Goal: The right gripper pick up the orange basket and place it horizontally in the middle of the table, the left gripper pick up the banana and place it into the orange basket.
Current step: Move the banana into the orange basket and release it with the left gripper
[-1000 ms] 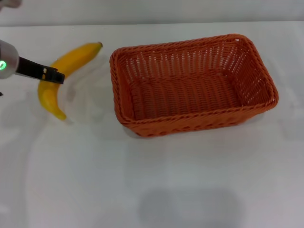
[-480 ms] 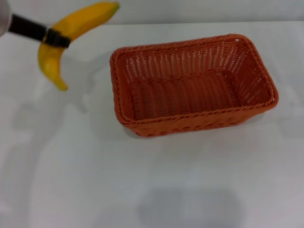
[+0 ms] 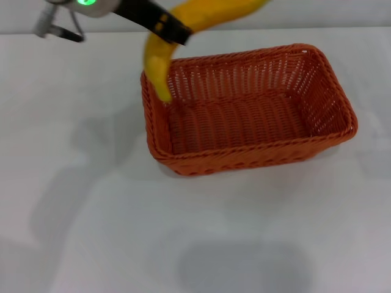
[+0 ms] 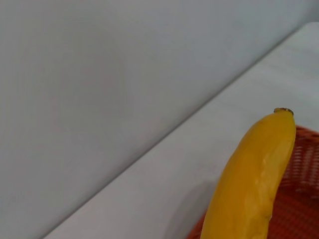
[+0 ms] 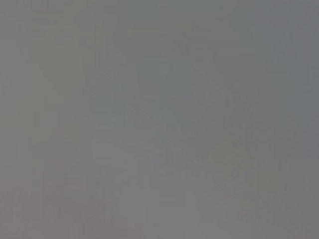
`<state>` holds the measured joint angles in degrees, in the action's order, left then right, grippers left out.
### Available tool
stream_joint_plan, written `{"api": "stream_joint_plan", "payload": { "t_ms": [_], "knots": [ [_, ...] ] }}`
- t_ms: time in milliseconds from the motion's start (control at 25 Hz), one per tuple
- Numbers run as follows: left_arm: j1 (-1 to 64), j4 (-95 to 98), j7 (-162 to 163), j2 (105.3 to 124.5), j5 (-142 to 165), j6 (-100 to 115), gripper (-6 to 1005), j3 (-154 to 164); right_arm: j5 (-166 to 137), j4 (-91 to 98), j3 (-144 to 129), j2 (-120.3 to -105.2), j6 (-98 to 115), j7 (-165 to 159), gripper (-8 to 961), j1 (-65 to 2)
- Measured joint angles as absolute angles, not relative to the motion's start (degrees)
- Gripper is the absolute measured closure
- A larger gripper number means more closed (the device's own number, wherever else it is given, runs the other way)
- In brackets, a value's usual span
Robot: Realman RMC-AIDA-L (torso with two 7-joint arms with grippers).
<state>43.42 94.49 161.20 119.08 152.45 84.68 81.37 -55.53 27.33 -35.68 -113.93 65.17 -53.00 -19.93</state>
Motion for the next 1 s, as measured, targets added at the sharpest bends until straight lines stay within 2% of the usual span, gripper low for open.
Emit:
{"api": "stream_joint_plan", "payload": {
  "t_ms": [560, 1000],
  "knots": [
    [40.5, 87.1, 160.6, 119.22, 148.6, 80.1, 420, 84.4, -55.4, 27.3, -35.7, -114.09, 65.6, -53.0, 76, -19.7],
    [43.6, 77.2, 155.9, 119.21, 148.0, 72.7, 403, 84.1, -55.4, 27.5, -35.7, -114.44, 66.0, -53.0, 77, -19.9]
  ]
}}
